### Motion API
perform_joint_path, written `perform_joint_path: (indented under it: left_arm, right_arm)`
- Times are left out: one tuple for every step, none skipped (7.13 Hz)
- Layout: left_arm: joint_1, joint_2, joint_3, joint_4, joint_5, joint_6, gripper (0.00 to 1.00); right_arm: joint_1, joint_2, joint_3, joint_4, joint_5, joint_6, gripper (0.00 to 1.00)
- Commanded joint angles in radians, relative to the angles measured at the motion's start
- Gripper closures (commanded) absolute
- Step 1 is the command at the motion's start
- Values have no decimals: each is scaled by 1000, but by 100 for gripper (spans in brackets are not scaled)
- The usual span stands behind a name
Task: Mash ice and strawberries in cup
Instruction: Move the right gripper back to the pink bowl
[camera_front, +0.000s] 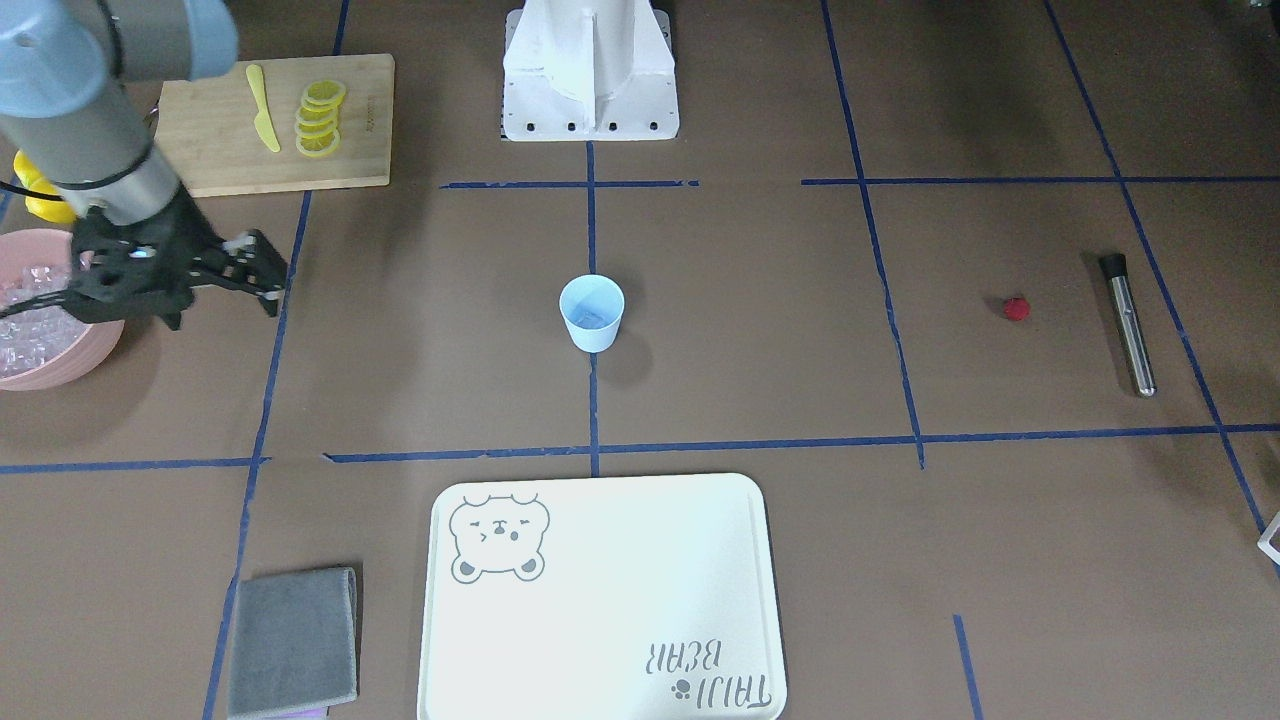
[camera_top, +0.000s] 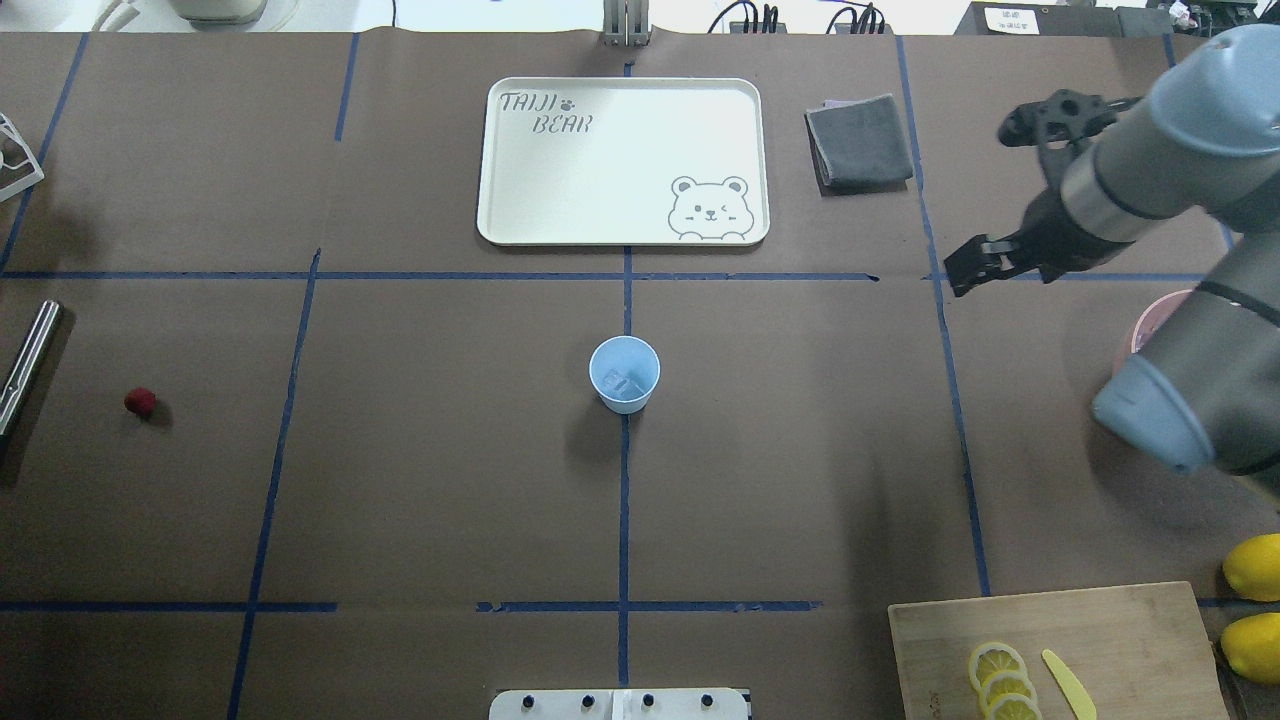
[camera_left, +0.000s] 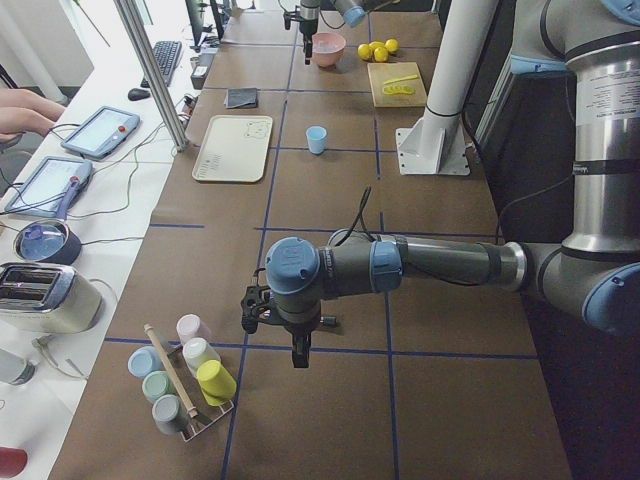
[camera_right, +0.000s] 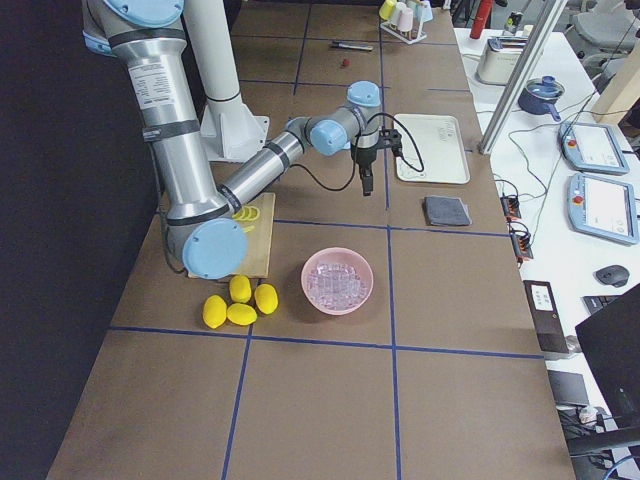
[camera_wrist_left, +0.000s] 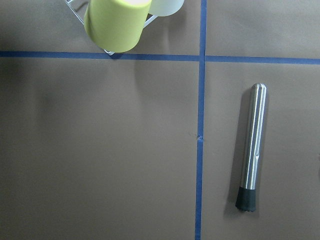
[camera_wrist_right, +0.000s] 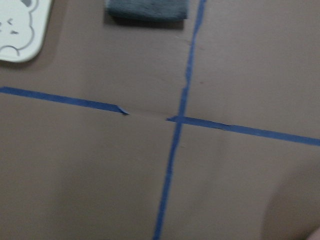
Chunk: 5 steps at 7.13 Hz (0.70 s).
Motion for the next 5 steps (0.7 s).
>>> perform_joint_path:
  left_arm:
    - [1, 0, 0, 0, -1, 0, 0]
    - [1, -2, -2, 0, -1, 0, 0]
    - [1, -2, -3, -2, -1, 0, 0]
    - [1, -2, -3, -2, -1, 0, 0]
    - [1, -2, -5, -3, -1, 0, 0]
  right_arm:
    - [158, -242, 33, 72, 49, -284, 1]
    - [198, -338, 3, 187, 51, -361, 1]
    - [206, -371, -48, 256, 90, -368, 1]
    - [207, -371, -136, 362, 119, -357, 1]
    - [206, -356, -181, 399, 120, -319, 2]
